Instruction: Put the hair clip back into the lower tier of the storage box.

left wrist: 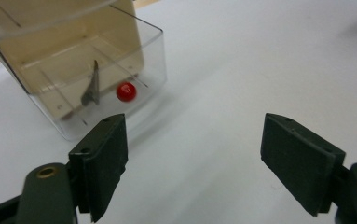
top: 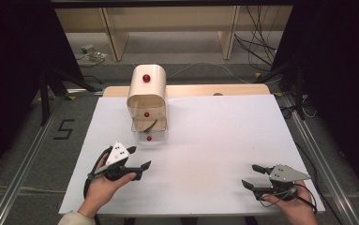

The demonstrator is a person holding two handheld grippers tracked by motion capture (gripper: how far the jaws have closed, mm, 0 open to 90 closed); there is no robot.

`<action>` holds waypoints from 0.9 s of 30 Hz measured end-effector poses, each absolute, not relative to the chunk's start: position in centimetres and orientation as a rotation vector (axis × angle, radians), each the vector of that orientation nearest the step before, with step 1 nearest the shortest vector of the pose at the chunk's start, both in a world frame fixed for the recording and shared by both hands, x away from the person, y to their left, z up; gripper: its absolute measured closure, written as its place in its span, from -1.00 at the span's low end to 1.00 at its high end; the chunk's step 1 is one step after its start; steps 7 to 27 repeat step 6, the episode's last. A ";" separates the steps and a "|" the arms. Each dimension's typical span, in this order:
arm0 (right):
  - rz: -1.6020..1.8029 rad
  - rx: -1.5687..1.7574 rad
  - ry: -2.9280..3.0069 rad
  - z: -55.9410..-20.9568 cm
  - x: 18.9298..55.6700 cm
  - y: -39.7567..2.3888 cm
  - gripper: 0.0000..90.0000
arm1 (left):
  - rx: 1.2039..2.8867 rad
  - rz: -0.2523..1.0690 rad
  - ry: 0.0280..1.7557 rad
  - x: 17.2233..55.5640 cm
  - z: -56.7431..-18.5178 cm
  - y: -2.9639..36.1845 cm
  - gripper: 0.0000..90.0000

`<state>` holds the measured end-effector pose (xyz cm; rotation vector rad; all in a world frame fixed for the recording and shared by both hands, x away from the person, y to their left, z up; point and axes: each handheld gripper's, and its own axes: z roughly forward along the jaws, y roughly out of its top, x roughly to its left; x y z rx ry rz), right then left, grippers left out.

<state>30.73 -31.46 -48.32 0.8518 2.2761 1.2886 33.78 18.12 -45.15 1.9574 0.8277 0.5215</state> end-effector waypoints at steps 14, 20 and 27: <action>1.294 0.842 2.276 -48.4 30.8 -31.3 -0.33 | 1.997 0.496 0.794 32.1 -46.4 17.7 -0.47; 1.294 0.842 2.276 -48.4 30.8 -31.3 -0.33 | 1.997 0.496 0.794 32.1 -46.4 17.7 -0.47; 1.294 0.842 2.276 -48.4 30.8 -31.3 -0.33 | 1.997 0.496 0.794 32.1 -46.4 17.7 -0.47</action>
